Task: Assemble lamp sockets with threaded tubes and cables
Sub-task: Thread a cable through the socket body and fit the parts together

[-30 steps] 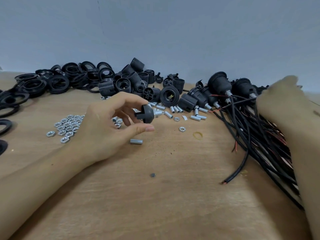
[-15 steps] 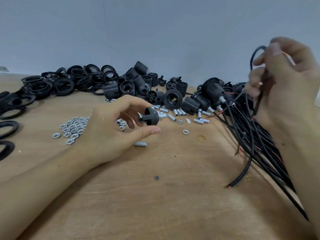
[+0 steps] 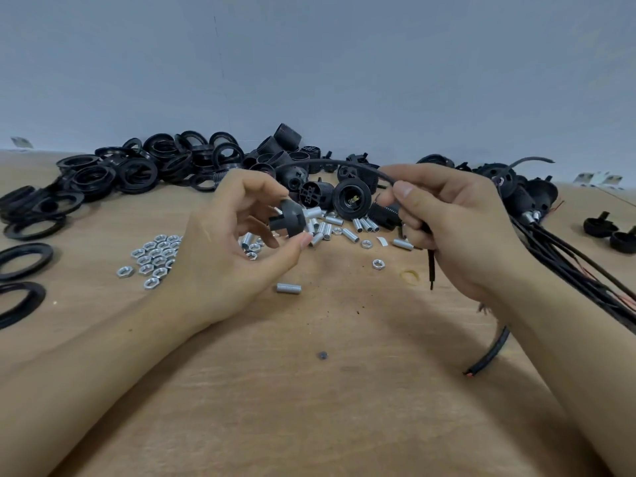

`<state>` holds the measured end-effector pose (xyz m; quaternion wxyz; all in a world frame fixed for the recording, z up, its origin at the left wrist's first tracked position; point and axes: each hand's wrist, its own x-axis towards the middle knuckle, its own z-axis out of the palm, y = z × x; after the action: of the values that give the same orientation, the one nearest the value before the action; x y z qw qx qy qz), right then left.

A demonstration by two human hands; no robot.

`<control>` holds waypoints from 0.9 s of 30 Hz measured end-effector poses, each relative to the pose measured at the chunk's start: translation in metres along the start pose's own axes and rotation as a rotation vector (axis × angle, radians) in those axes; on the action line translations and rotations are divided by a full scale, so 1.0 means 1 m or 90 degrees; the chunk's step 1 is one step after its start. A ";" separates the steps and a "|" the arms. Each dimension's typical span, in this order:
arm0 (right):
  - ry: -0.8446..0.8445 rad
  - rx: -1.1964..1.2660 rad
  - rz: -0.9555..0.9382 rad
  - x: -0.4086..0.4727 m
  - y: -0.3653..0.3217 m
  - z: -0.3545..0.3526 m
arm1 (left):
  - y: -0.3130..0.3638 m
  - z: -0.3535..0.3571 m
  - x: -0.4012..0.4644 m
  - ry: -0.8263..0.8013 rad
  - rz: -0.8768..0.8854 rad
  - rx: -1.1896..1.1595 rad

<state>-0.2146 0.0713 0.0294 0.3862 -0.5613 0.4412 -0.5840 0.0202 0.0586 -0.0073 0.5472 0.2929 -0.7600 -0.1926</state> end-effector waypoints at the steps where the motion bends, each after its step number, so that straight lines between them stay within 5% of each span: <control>1: 0.010 0.020 0.010 0.001 -0.001 -0.001 | 0.000 -0.001 0.000 -0.002 0.001 0.007; 7: 0.040 0.207 0.140 0.006 -0.007 -0.010 | 0.000 -0.003 0.001 0.002 0.010 0.091; 11: -0.135 0.033 0.224 0.003 -0.011 -0.017 | 0.003 -0.002 0.001 0.053 -0.108 -0.021; 20: -0.095 0.259 0.049 -0.002 -0.026 -0.010 | 0.002 -0.009 0.016 0.049 -0.411 -0.584; 27: -0.124 0.272 -0.015 -0.008 -0.018 0.004 | -0.005 -0.006 0.015 -0.089 -0.489 -0.605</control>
<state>-0.2094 0.0838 0.0444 0.5302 -0.5256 0.2620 -0.6115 0.0236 0.0451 0.0022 0.4584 0.2563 -0.4655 -0.7124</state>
